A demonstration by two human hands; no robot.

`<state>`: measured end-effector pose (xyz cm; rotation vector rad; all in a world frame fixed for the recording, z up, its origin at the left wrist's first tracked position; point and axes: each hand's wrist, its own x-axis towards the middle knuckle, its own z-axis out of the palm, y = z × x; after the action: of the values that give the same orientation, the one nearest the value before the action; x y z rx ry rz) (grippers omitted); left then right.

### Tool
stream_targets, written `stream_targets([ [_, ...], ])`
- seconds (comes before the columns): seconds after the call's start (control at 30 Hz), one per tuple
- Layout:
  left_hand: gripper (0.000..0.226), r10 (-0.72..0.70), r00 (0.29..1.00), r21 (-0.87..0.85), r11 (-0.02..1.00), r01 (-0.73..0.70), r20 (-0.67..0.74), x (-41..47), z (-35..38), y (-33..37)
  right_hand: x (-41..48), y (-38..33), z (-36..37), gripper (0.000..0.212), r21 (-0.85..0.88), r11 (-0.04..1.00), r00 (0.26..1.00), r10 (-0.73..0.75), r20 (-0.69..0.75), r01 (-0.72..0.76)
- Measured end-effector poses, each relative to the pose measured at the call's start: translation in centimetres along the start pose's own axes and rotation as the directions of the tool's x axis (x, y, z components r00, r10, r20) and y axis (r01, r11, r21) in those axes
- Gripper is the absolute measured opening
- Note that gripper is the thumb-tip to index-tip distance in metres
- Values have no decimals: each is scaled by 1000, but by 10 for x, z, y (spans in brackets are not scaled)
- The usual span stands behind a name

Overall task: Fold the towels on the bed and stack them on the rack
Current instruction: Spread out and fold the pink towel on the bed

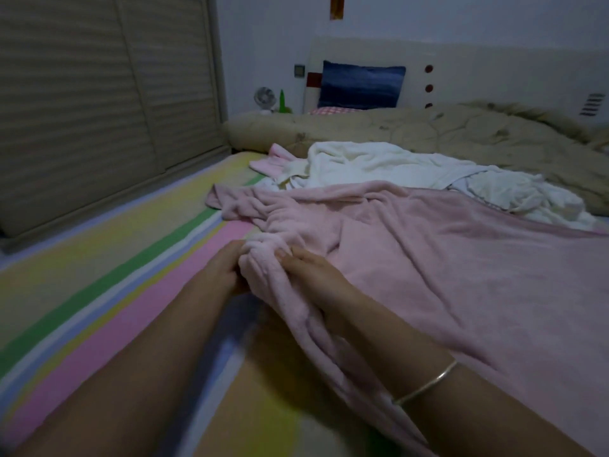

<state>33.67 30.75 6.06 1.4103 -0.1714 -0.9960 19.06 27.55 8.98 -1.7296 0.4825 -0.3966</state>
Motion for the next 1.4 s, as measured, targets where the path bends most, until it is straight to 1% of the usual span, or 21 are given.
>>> stream_targets([
  [0.03,27,74,993,-25,997,-77,-90,-6,-19,6,-4,-5,17,29,92,996,1000,-7,24,5],
  [0.07,20,200,956,17,979,-201,-214,-7,-43,11,-8,-7,35,30,218,976,999,-14,35,6],
  [0.1,5,348,872,109,937,-331,-345,-12,-69,15,-14,-8,56,30,325,946,998,-15,56,-4],
  [0.13,17,485,763,236,874,-424,-427,-15,-93,17,-17,-6,76,28,379,925,997,9,70,-35],
  [0.2,42,670,591,533,732,-426,-448,-36,-143,18,-24,-3,118,21,298,950,993,73,96,-98],
  [0.23,46,722,538,652,665,-365,-435,-48,-162,16,-26,0,134,21,181,979,992,81,99,-98],
  [0.27,49,750,512,750,603,-271,-418,-60,-184,13,-30,2,150,24,51,996,991,69,118,-75],
  [0.3,52,723,560,814,564,-142,-403,-70,-204,8,-35,4,160,28,-62,997,988,56,141,-48],
  [0.37,60,562,728,868,488,90,-392,-84,-240,-6,-45,9,169,39,-252,967,985,75,156,-34],
  [0.4,63,463,791,869,466,167,-400,-88,-254,-13,-48,11,168,43,-311,950,984,87,152,-36],
  [0.43,65,390,819,850,483,208,-422,-94,-271,-22,-51,15,170,44,-347,937,983,109,149,-51],
  [0.5,66,377,815,817,545,190,-441,-96,-282,-33,-48,23,161,38,-390,918,984,127,122,-70],
  [0.6,53,474,756,806,580,117,-451,-87,-295,-30,-24,29,159,33,-482,874,991,108,76,-58],
  [0.73,43,619,656,860,503,91,-432,-55,-296,4,23,21,158,31,-607,793,999,-33,30,44],
  [0.8,40,600,687,884,447,135,-409,-35,-298,23,48,13,161,32,-648,758,997,-65,47,80],
  [0.93,35,484,805,917,359,175,-343,2,-303,43,92,9,173,38,-737,661,990,-84,113,140],
  [1.07,24,338,917,939,332,92,-209,30,-301,45,118,7,188,39,-716,680,987,-127,96,157],
  [1.17,21,140,989,934,356,-1,-52,49,-295,50,133,11,195,39,-709,691,989,-136,61,139],
  [1.23,26,-35,999,947,322,-2,14,56,-291,57,146,14,197,39,-706,702,993,-114,26,99],
  [1.3,40,-165,985,979,203,-16,50,62,-289,65,161,18,200,40,-705,707,997,-77,-1,54],
  [1.4,51,-212,973,992,-65,-110,94,67,-280,65,180,24,211,47,-704,709,1000,-28,2,21],
])
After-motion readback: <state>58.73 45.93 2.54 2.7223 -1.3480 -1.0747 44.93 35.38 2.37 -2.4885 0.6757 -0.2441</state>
